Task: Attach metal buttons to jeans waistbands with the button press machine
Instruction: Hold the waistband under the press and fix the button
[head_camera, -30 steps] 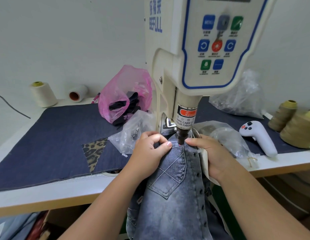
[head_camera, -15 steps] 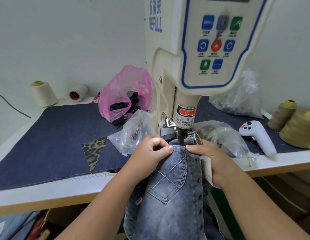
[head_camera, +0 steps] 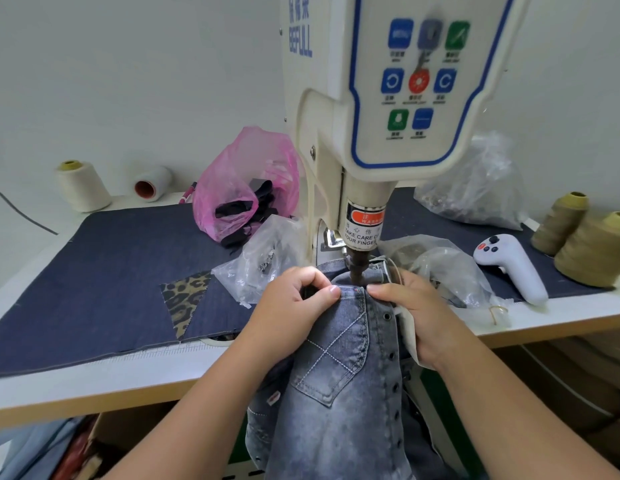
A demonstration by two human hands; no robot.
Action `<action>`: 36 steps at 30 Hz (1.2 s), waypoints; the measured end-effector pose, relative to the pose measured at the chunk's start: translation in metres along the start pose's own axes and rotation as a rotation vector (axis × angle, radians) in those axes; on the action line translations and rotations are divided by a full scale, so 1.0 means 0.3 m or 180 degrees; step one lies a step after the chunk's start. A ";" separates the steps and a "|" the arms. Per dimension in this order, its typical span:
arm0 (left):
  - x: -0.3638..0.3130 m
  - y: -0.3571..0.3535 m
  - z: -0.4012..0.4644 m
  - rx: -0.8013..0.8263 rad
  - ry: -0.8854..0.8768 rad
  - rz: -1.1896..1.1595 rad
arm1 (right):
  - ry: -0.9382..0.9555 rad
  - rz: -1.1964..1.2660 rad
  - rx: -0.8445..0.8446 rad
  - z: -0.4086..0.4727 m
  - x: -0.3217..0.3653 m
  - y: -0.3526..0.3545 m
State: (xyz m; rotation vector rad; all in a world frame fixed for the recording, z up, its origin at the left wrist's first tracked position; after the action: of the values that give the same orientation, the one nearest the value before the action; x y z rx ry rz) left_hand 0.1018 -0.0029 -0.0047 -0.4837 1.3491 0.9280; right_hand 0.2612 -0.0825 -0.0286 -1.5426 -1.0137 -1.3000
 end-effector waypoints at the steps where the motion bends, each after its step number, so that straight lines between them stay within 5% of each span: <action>1: -0.009 0.004 -0.002 -0.0004 -0.0142 0.0139 | 0.0022 0.0015 -0.0019 -0.002 -0.001 0.001; 10: -0.019 0.033 0.057 0.0596 0.0442 0.0293 | 0.0042 -0.0044 -0.0044 0.000 0.013 -0.004; 17: -0.015 0.024 0.069 0.0846 0.0819 -0.0561 | 0.0005 -0.0016 -0.0124 0.010 0.009 0.009; 26: -0.039 0.035 0.046 0.1118 0.1032 -0.0511 | -0.0009 -0.0344 0.0055 -0.001 0.020 0.044; 36: -0.019 0.017 0.055 0.0886 0.1228 -0.0913 | 0.0280 -0.0399 -0.0037 -0.001 0.033 0.042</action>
State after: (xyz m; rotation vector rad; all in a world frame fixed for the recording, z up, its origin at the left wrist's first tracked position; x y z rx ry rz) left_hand 0.1079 0.0112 0.0051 -0.6413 1.6741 0.4128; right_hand 0.2743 -0.0860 -0.0202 -1.4366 -1.0622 -1.4498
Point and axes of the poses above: each hand's wrist, its own z-axis towards the middle knuckle, its own y-axis out of the back of the hand, x = y × z, the point moved 5 cm from there along z, towards the middle knuckle, and after that the axes turned 12 degrees about -z, right-handed, at the moved point
